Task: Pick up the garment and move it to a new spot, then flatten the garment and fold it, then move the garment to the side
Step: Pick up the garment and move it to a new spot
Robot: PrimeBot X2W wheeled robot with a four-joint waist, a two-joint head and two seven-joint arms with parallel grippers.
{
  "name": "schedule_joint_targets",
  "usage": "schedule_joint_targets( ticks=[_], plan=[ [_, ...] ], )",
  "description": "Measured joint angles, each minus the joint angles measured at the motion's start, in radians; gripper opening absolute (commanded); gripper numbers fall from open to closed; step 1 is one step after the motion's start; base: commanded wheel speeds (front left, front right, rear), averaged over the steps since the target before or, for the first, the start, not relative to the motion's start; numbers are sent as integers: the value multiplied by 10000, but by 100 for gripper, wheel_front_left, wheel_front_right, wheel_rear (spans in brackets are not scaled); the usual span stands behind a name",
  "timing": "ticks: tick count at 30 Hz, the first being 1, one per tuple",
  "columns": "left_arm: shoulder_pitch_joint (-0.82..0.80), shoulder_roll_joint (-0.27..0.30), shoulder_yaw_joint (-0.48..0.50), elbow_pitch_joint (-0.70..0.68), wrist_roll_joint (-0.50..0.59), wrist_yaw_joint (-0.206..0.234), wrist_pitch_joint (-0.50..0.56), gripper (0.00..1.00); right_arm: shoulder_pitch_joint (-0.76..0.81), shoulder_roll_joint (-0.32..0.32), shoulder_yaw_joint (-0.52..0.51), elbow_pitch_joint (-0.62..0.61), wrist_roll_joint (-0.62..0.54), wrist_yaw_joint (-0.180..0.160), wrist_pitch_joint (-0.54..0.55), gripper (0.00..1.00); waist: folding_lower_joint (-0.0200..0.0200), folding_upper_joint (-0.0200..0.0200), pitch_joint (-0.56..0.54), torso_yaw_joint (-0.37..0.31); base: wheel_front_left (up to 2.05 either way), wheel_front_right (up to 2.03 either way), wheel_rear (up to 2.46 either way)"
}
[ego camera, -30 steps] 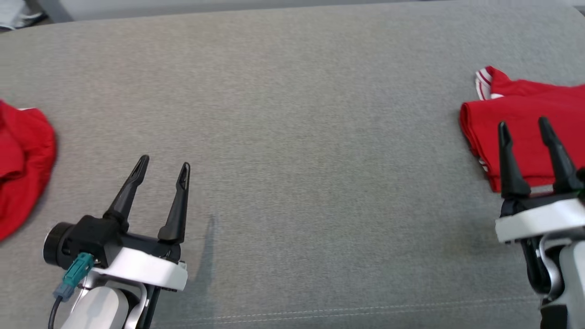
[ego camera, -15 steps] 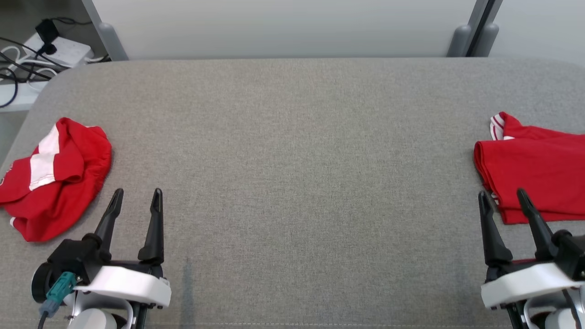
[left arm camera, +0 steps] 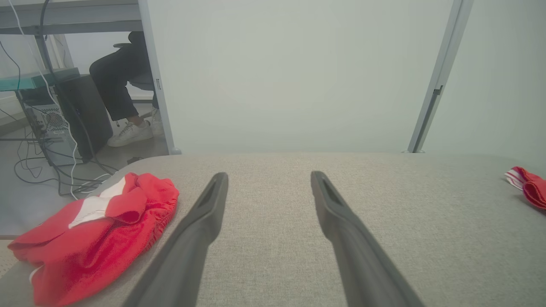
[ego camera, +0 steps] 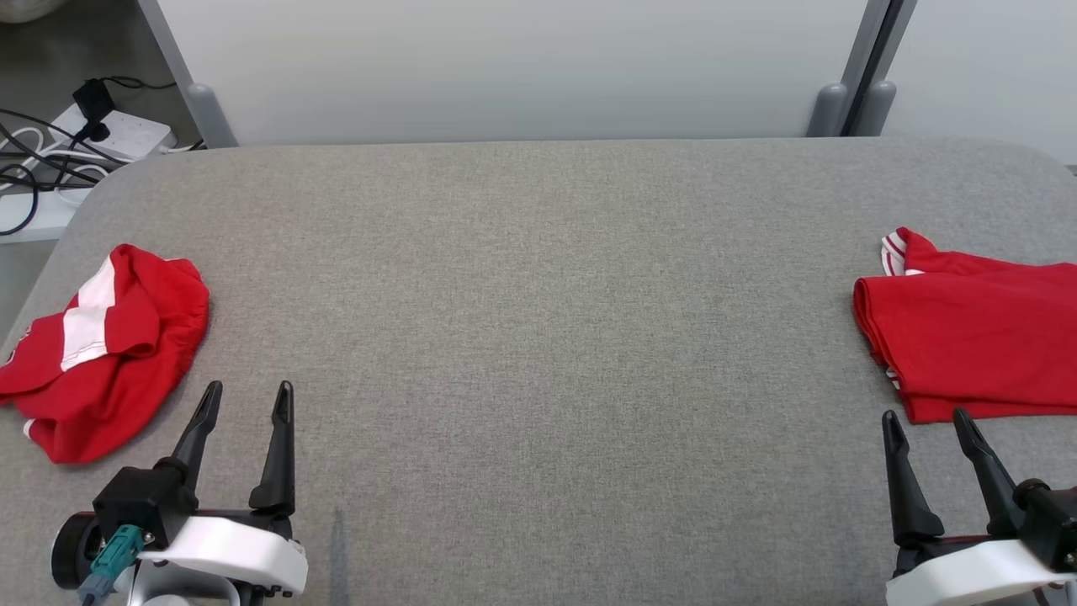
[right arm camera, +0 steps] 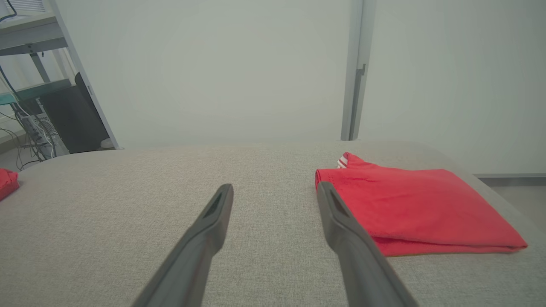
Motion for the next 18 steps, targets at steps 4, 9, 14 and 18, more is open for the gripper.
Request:
schedule_joint_targets(
  ticks=[4, 9, 14, 18],
  plan=[
    [178, 42, 12, 42, 58, 10, 0, 100, 66, 92, -13, -140, 2, 0, 71, 100, 0, 0, -62, -52, 0, 0, 0],
    [194, 59, -6, 79, 56, 12, 4, 100, 123, 163, -21, -211, 2, 0, 146, 100, 0, 0, -78, -28, 0, 0, 0],
    [194, 65, -35, 98, 56, 12, 17, 100, 124, 176, -13, -232, 4, 0, 146, 100, 0, 0, -63, -31, 0, 0, 0],
    [194, 79, -36, 96, 54, 12, 17, 100, 125, 190, -6, -228, 6, 0, 144, 100, 0, 0, -42, -68, 0, 0, 0]
  ],
)
